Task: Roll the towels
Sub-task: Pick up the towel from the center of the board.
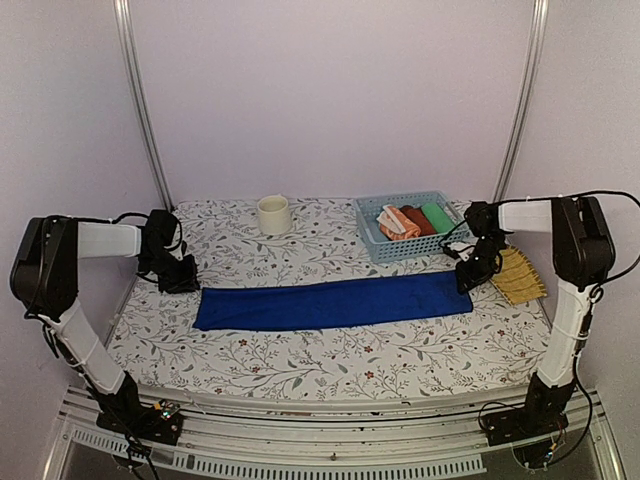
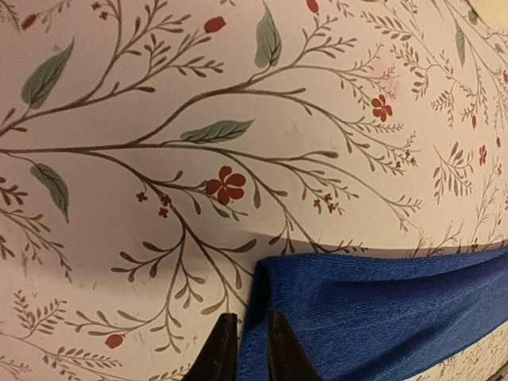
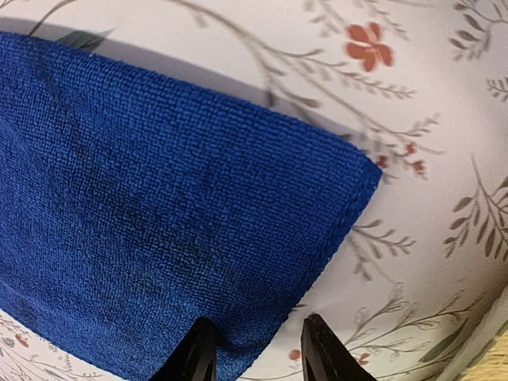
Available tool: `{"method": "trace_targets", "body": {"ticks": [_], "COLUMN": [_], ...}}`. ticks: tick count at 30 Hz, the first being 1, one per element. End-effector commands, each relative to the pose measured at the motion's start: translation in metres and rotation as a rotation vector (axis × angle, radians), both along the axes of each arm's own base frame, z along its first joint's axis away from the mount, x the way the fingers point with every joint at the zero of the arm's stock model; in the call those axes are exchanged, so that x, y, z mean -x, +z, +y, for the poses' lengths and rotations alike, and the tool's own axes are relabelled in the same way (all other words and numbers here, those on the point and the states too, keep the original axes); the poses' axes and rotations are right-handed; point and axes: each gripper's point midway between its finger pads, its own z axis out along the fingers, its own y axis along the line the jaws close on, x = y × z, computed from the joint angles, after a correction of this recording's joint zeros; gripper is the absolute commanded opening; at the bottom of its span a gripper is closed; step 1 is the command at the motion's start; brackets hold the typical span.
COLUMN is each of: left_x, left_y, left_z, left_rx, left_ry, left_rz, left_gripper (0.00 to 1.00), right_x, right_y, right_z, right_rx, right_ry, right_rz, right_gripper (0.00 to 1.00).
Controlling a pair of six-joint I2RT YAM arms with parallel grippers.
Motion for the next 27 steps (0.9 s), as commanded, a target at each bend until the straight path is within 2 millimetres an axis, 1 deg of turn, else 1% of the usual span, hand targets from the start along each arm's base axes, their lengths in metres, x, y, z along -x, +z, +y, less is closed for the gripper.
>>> {"method": "trace_targets", "body": {"ticks": [1,2,5,9,11,13,14,16,19,21,25,27], "left_x": [-0.006,-0.005,-0.005,-0.002,0.0,0.002,0.002,0.004,0.009,0.013,0.024,0.029], "left_y": [0.007,0.007,0.006,0.005,0.005,0.006,0.006,0.006,0.004,0.0,-0.009,-0.013], "left_z": [-0.001,-0.001,-0.003,-0.002,-0.003,-0.003,-0.004,-0.005,-0.008,-0.01,-0.013,-0.013], "left_rx": [-0.012,-0.01,-0.005,-0.005,-0.004,0.001,0.005,0.014,0.027,0.041,0.044,0.038], "left_ry": [-0.019,-0.019,-0.022,-0.024,-0.026,-0.027,-0.028,-0.03,-0.033,-0.037,-0.045,-0.045], "left_rz": [-0.019,-0.016,-0.015,-0.009,-0.006,-0.007,-0.007,-0.006,0.005,0.02,0.05,0.066], "left_gripper": [0.17,0.17,0.17,0.17,0.17,0.17,0.17,0.17,0.18,0.18,0.18,0.18], "right_x": [-0.001,-0.001,-0.004,-0.005,-0.006,-0.006,-0.008,-0.012,-0.02,-0.023,-0.028,-0.029], "right_y": [-0.031,-0.03,-0.031,-0.034,-0.035,-0.035,-0.034,-0.029,-0.011,0.005,0.039,0.054], "right_z": [-0.024,-0.014,-0.001,0.003,0.003,0.004,0.004,0.002,-0.003,-0.006,-0.005,-0.001], "right_rx": [0.05,-0.004,-0.078,-0.101,-0.111,-0.132,-0.142,-0.162,-0.194,-0.227,-0.289,-0.32], "right_ry": [-0.046,-0.045,-0.052,-0.061,-0.065,-0.074,-0.08,-0.096,-0.116,-0.128,-0.13,-0.119], "right_rz": [0.064,0.075,0.09,0.095,0.095,0.098,0.097,0.084,0.045,0.03,-0.007,-0.023], "right_gripper": [0.39,0.39,0.37,0.33,0.26,0.12,0.06,0.03,0.03,0.03,0.03,0.03]}}
